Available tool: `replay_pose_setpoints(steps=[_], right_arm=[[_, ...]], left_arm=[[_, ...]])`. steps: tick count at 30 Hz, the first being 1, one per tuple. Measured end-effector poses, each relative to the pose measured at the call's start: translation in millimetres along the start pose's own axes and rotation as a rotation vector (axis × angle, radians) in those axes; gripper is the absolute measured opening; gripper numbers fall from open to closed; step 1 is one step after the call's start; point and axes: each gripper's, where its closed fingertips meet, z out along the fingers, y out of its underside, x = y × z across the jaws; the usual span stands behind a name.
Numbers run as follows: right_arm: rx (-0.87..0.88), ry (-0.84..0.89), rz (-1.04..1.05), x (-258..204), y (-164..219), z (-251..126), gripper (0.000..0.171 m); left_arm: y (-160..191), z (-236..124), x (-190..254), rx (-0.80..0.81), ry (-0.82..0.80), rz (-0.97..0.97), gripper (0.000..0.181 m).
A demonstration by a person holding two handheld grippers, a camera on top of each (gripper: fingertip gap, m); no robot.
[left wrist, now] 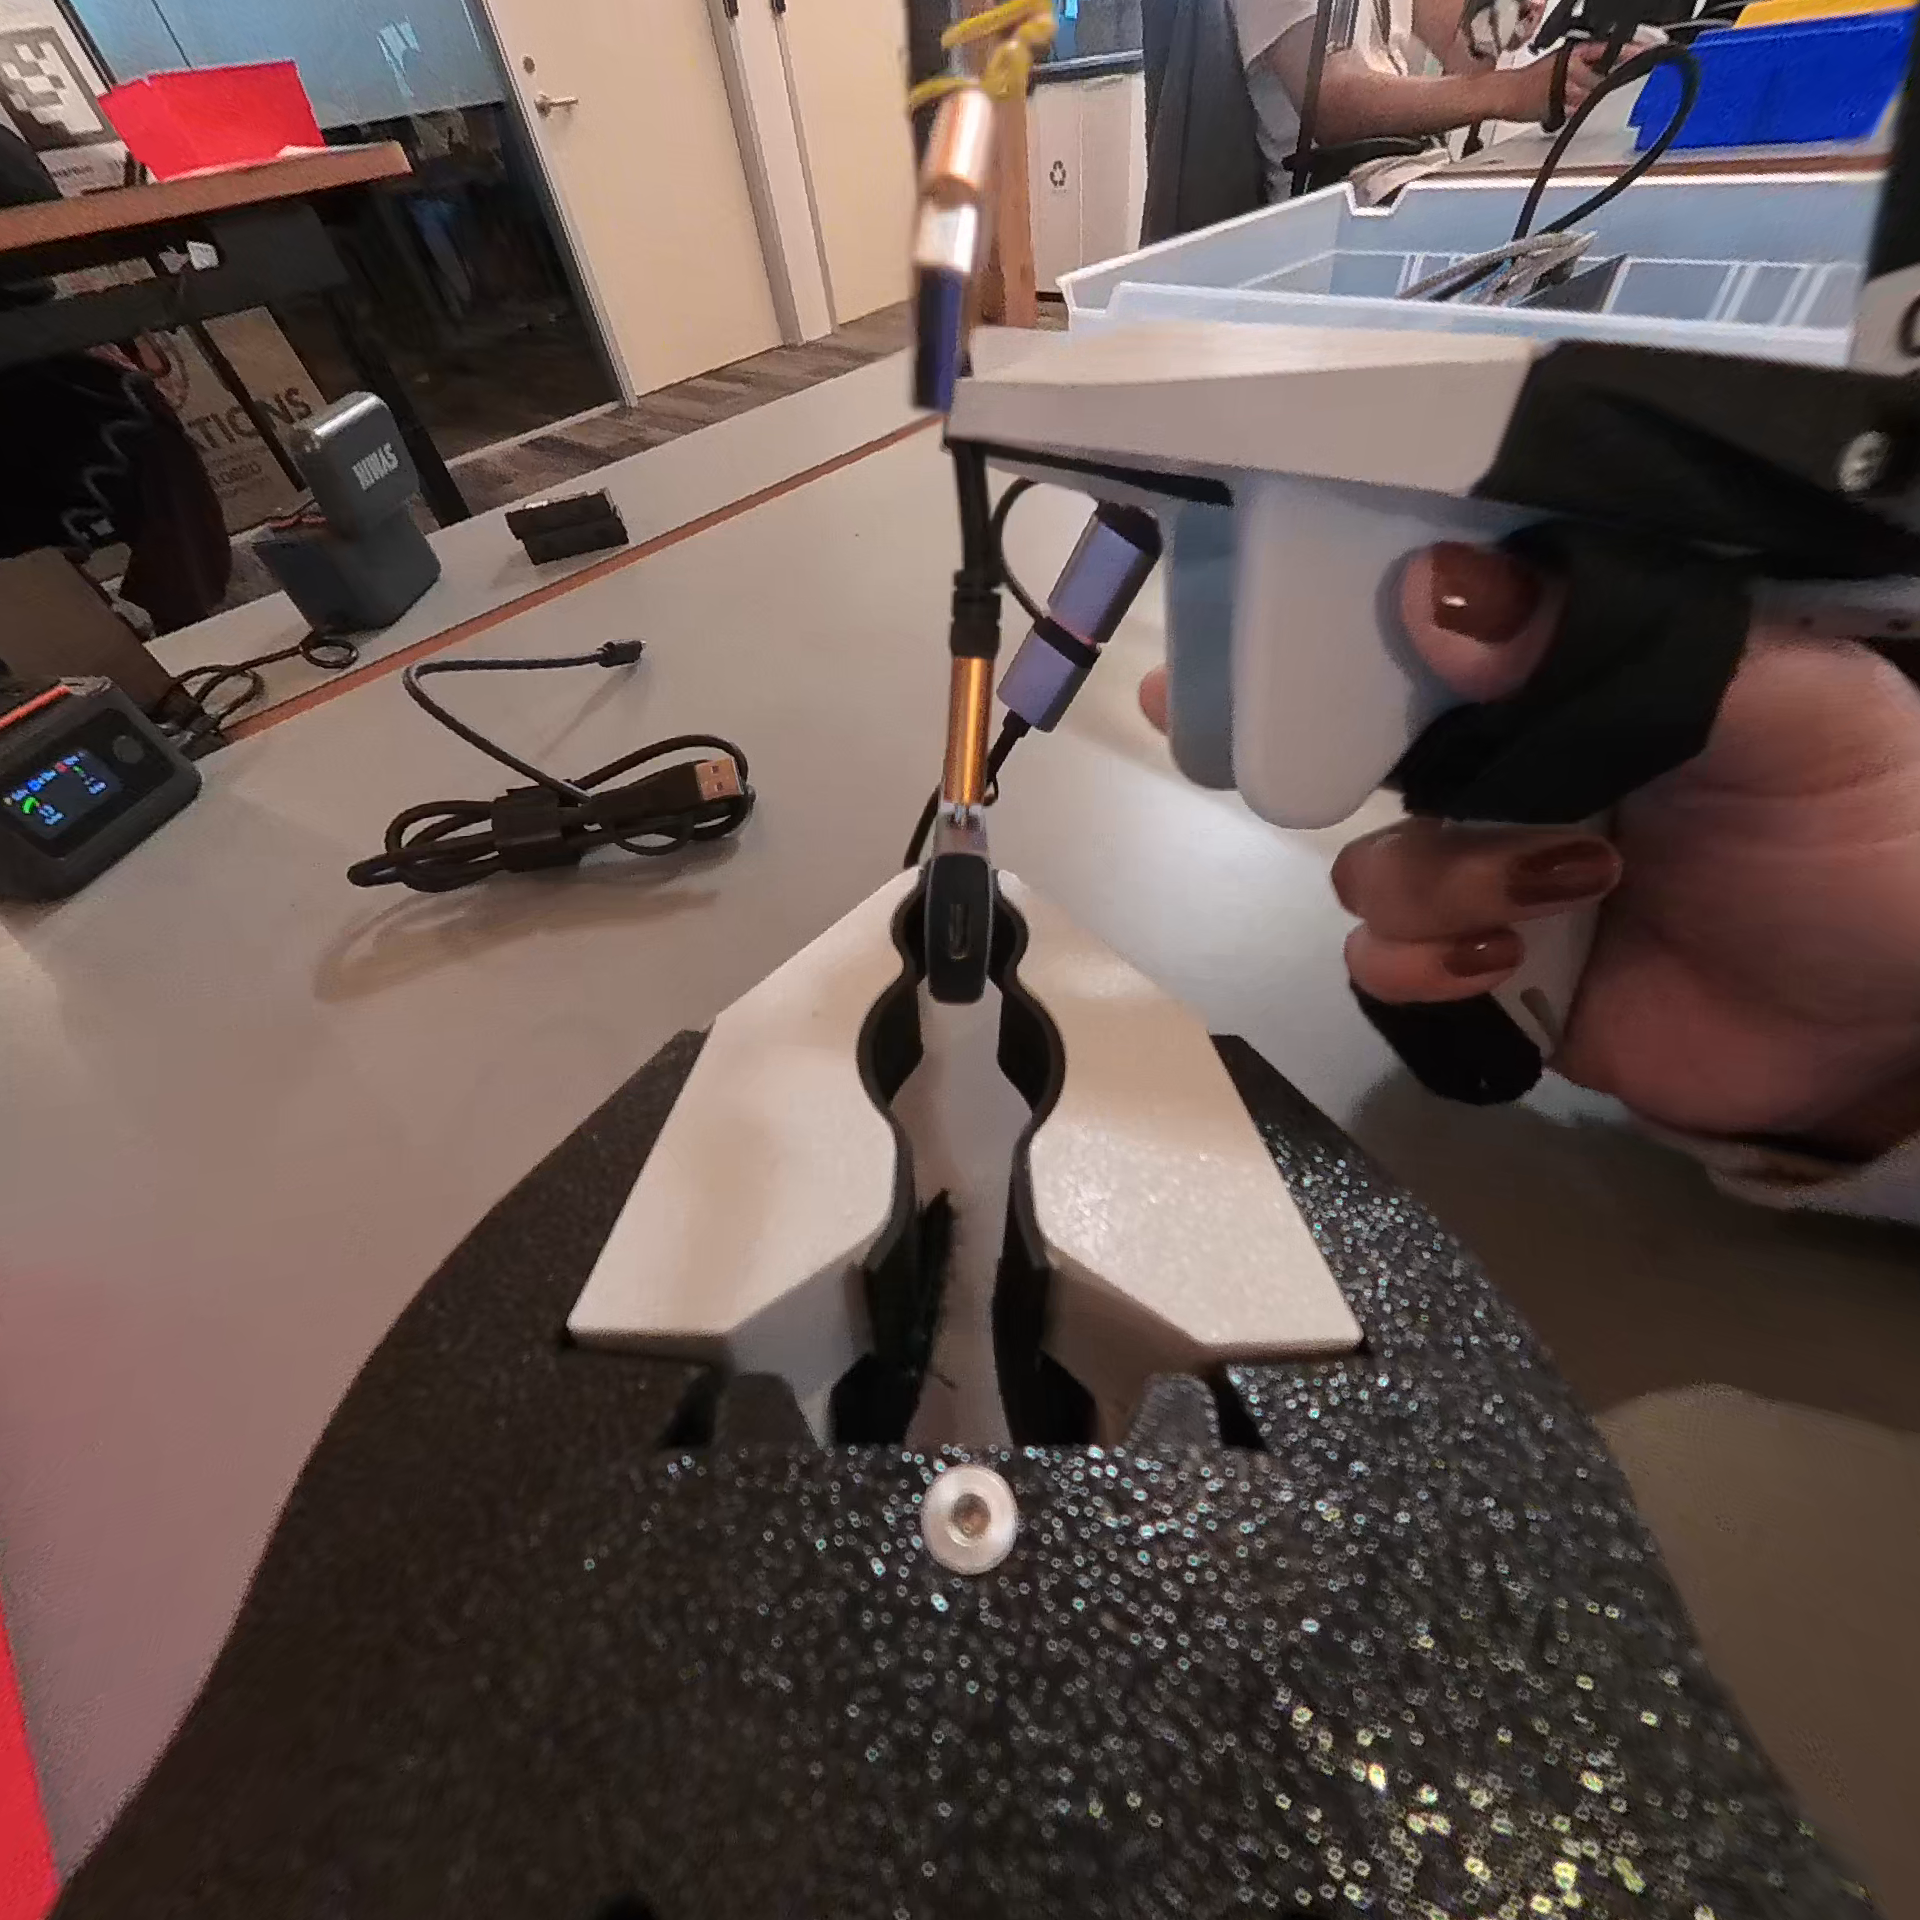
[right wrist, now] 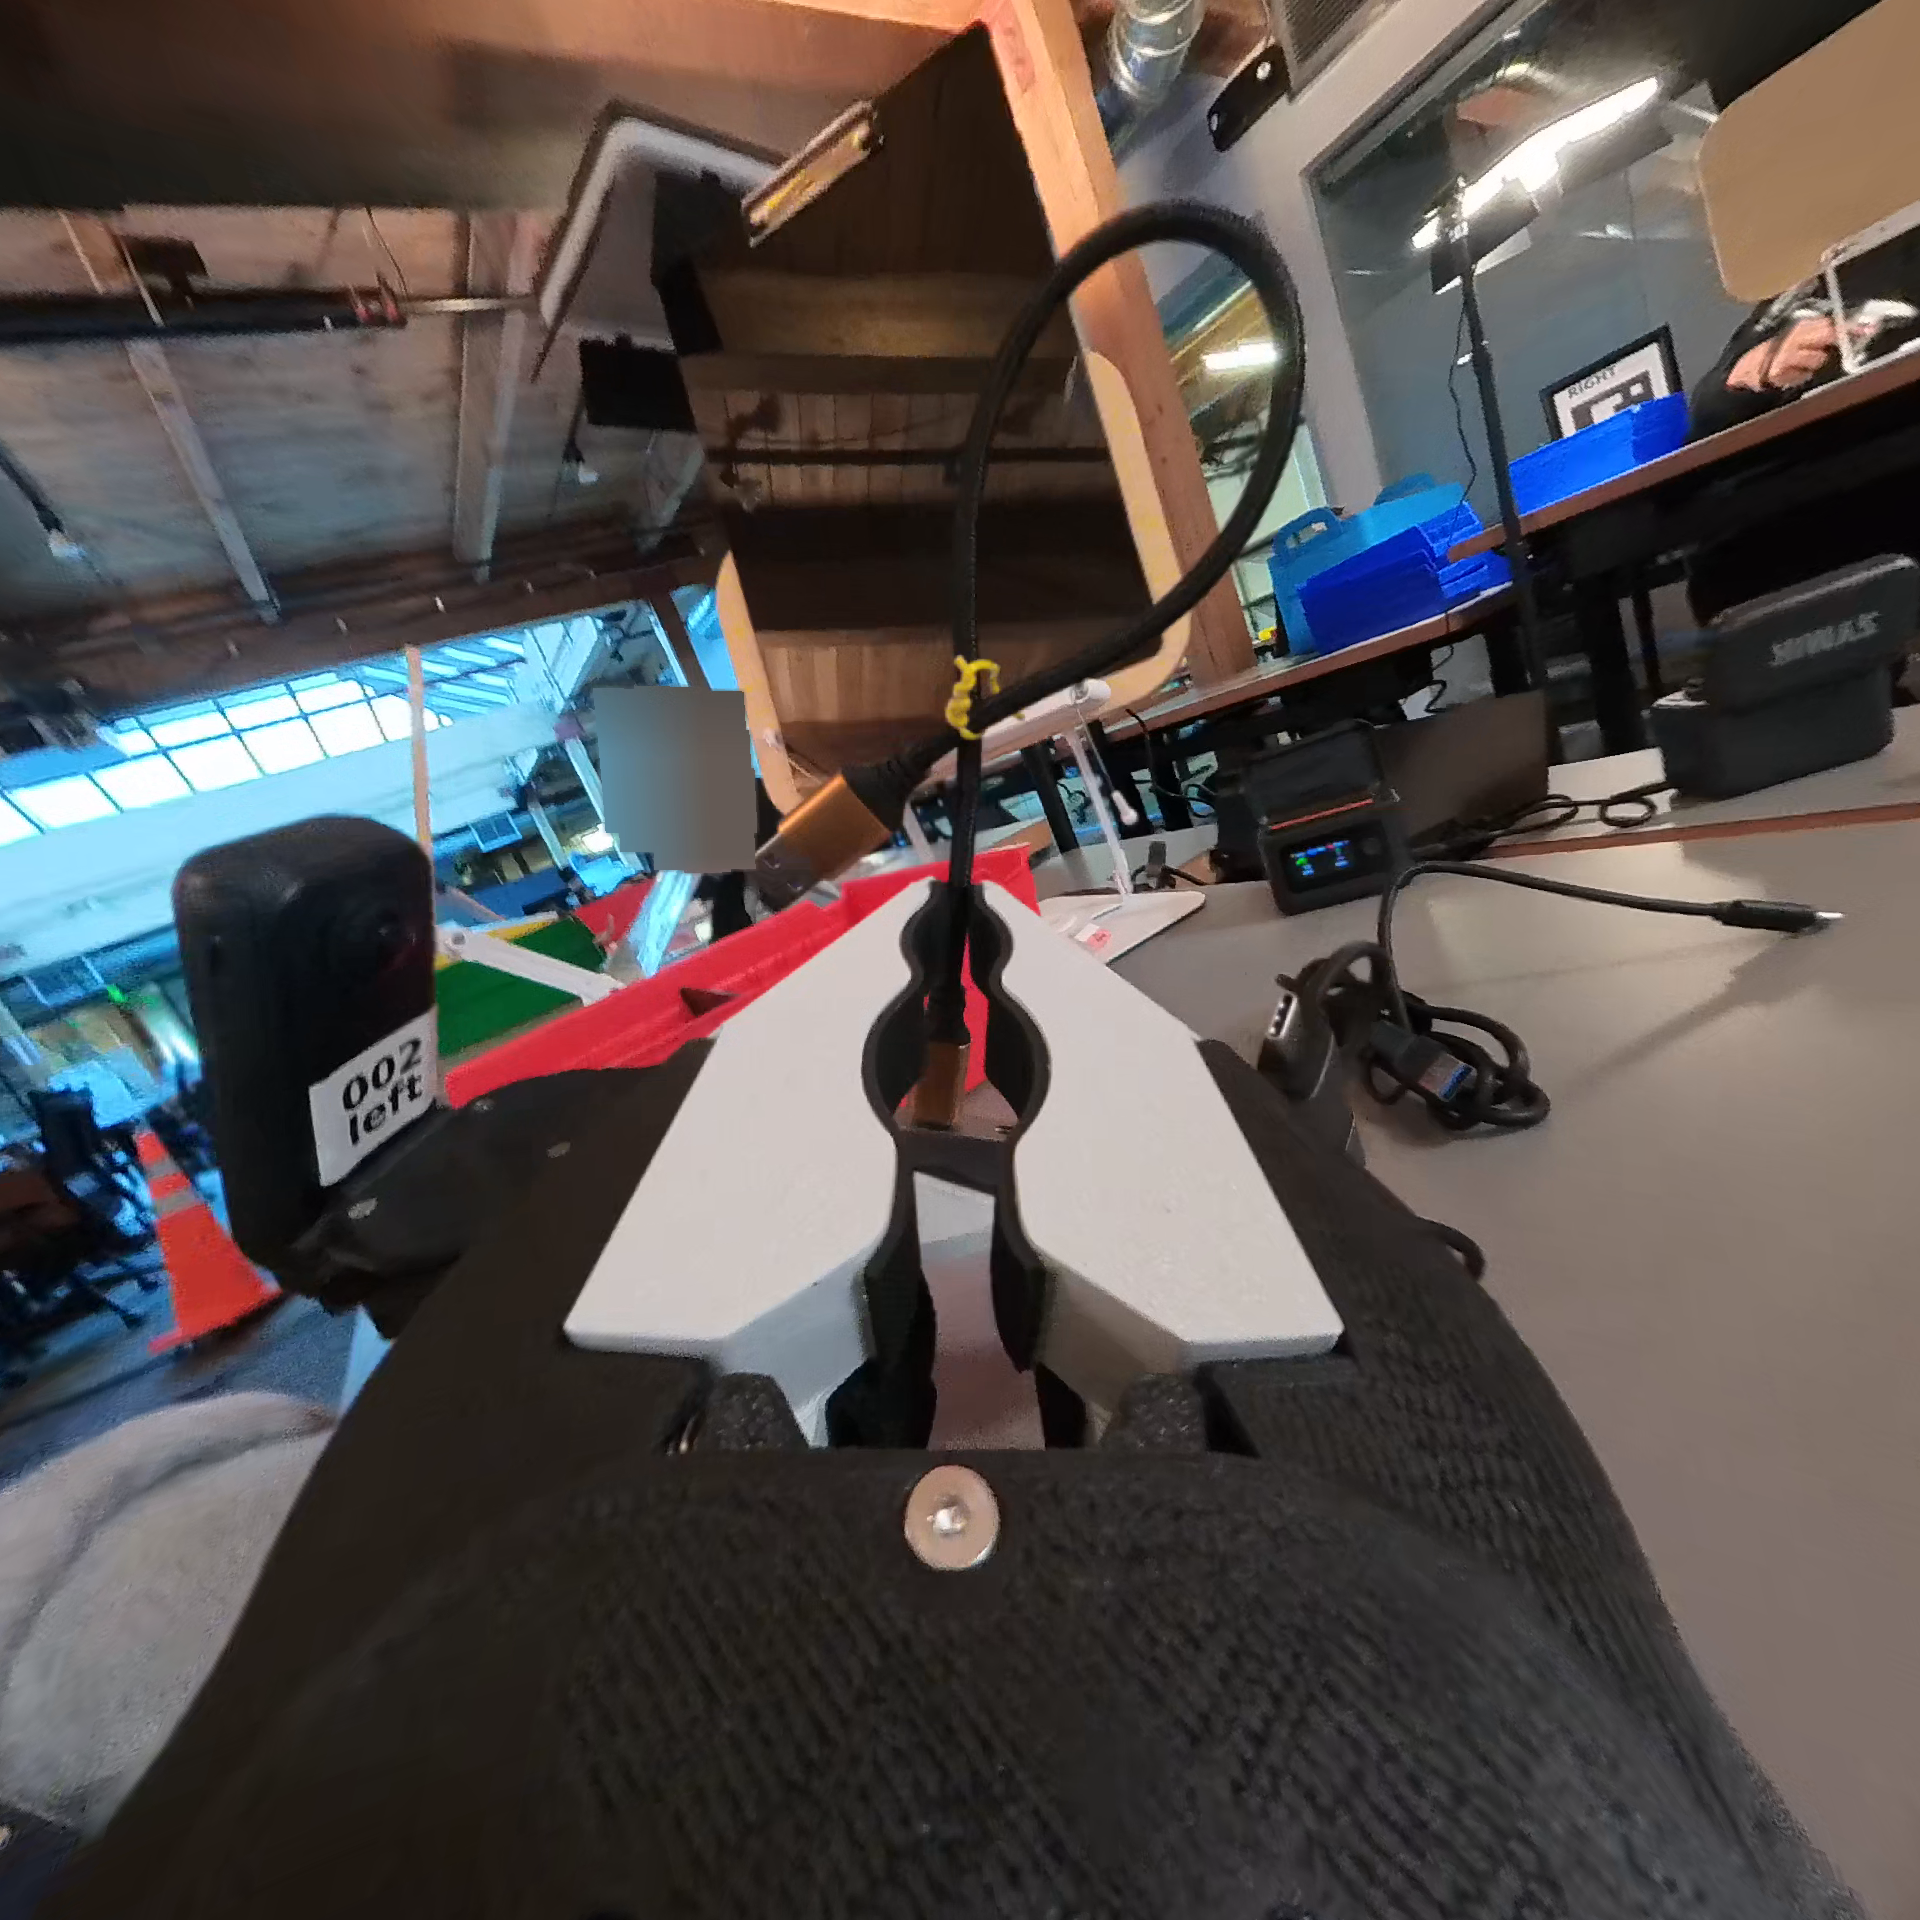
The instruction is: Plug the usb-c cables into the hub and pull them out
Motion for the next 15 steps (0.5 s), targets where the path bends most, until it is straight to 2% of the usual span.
replay_pose_setpoints(steps=[5, 15], right_arm=[[-0.084, -0.003, -0.146, -6, 9, -1, 0.002], [-0.110, 0.022, -0.130, 2, 16, -1, 0.002]], left_arm=[[8, 2, 3, -0.047, 0.009, 0.016, 0.006], [11, 4, 6, -0.071, 0.024, 0.030, 0.005]])
